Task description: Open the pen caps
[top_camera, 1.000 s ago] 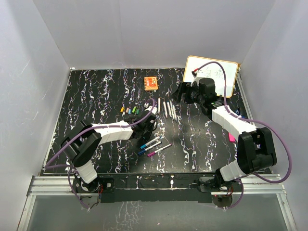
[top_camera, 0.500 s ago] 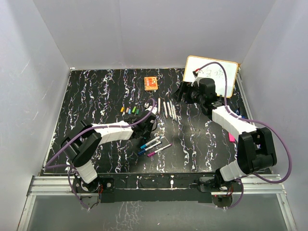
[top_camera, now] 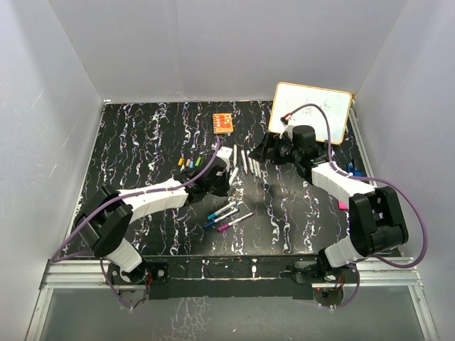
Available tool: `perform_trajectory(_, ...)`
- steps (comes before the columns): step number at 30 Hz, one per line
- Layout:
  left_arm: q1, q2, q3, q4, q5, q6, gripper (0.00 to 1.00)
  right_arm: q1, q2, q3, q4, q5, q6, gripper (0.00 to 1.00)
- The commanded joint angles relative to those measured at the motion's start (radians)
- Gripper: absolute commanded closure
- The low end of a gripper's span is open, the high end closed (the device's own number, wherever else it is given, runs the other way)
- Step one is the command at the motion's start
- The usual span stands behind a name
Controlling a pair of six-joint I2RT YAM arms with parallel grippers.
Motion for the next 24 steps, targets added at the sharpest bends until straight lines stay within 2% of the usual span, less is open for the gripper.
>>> perform_trajectory(1,0.018,-0.031,0.038,0.144,0.103,-0.06,1.0,-0.005,-0.029,-0.019,0.108,-0.046,0.041,0.25)
perform_trajectory(17,0.041,0.099,0.154,0.325,0.262,-0.123,1.0,-0.003,-0.023,-0.073,0.226,-0.133,0.126,0.28)
perform_trajectory(24,0.042,0.102,0.153,0.377,0.264,-0.133,1.0,-0.003,0.009,-0.08,0.269,-0.155,0.156,0.37)
